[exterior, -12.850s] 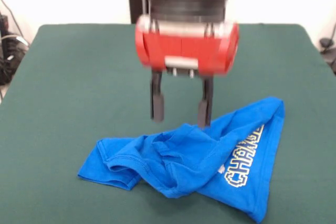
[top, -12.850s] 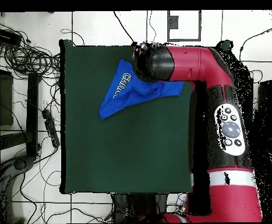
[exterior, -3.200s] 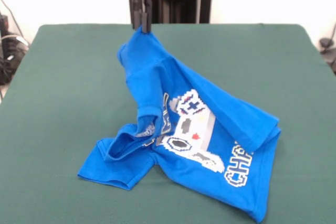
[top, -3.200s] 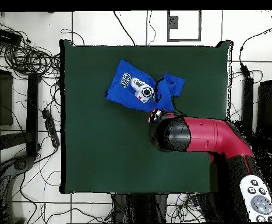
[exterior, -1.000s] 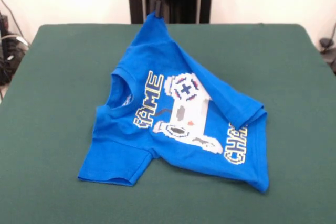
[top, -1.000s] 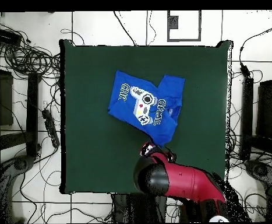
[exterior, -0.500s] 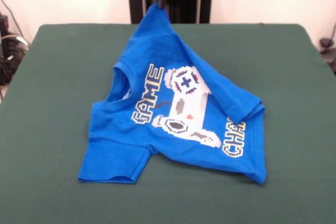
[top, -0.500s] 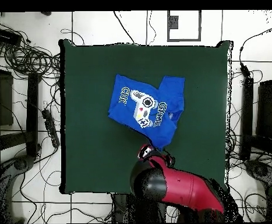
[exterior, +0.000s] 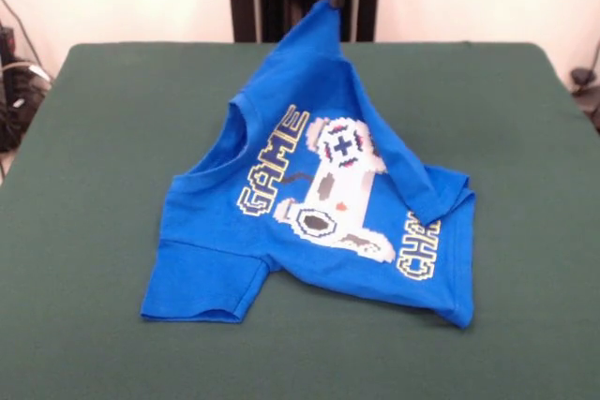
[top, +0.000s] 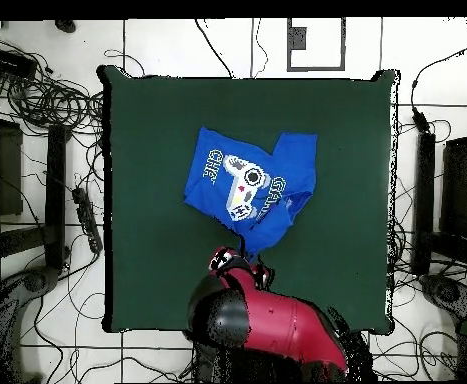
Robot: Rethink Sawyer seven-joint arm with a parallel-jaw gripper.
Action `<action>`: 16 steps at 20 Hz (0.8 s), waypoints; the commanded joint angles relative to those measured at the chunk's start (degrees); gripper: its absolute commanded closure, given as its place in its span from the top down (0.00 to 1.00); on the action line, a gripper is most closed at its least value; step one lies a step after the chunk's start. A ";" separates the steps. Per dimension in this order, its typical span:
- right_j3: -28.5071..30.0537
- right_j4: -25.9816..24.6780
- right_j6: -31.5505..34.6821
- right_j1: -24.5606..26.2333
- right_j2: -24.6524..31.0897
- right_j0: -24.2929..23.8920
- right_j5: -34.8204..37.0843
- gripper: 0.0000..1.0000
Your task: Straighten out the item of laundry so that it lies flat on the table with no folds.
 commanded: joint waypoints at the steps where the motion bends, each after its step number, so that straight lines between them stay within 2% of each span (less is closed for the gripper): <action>1: 5.25 7.71 18.05 5.38 1.52 3.75 -5.43 0.00; 7: 5.30 8.41 14.31 5.80 2.58 1.90 -6.86 0.00; 9: 6.03 8.00 13.05 5.49 4.46 -0.08 -7.71 0.00; 10: 6.13 7.68 12.55 5.49 4.95 -0.78 -8.27 1.00; 16: 5.50 6.07 10.25 5.35 5.91 -2.71 -8.49 1.00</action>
